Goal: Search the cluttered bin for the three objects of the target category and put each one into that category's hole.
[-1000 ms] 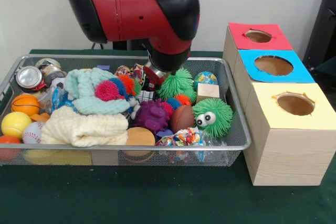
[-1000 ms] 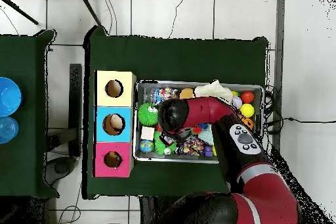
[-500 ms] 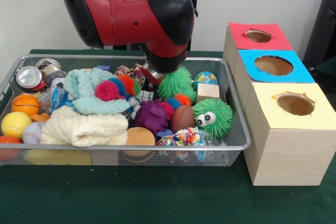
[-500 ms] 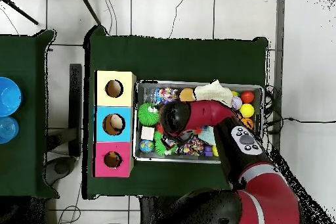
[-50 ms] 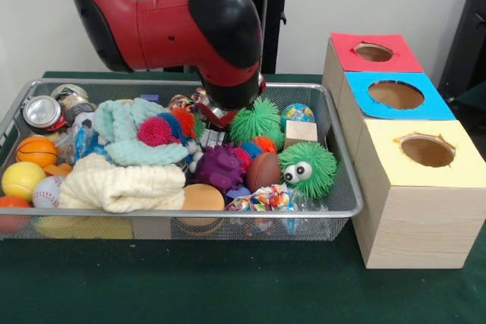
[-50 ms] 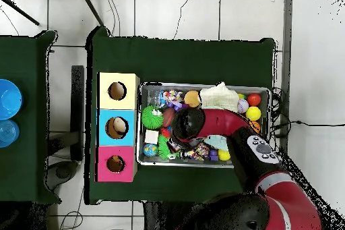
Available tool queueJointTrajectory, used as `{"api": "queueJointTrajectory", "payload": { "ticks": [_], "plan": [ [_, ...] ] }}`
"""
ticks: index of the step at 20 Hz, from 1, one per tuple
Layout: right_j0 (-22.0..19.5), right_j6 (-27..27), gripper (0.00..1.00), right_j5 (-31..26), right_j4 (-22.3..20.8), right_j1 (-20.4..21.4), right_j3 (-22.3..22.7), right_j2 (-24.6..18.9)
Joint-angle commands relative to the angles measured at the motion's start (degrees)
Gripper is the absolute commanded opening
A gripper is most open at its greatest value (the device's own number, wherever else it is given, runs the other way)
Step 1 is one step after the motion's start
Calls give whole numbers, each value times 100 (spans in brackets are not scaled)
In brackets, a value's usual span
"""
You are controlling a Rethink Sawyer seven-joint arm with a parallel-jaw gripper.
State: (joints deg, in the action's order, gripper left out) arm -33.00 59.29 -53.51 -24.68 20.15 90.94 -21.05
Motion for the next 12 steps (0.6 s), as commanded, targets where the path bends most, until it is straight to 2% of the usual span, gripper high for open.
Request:
{"api": "queueJointTrajectory", "payload": {
  "ticks": [1,6,7,12],
  "plan": [
    [-394,261,100,1202,321,-624,750,-738],
    [-666,136,100,1580,371,-776,915,-1030],
    [-700,132,0,1591,346,-799,924,-1074],
    [-847,92,0,1763,313,-918,959,-1228]
  ]
}}
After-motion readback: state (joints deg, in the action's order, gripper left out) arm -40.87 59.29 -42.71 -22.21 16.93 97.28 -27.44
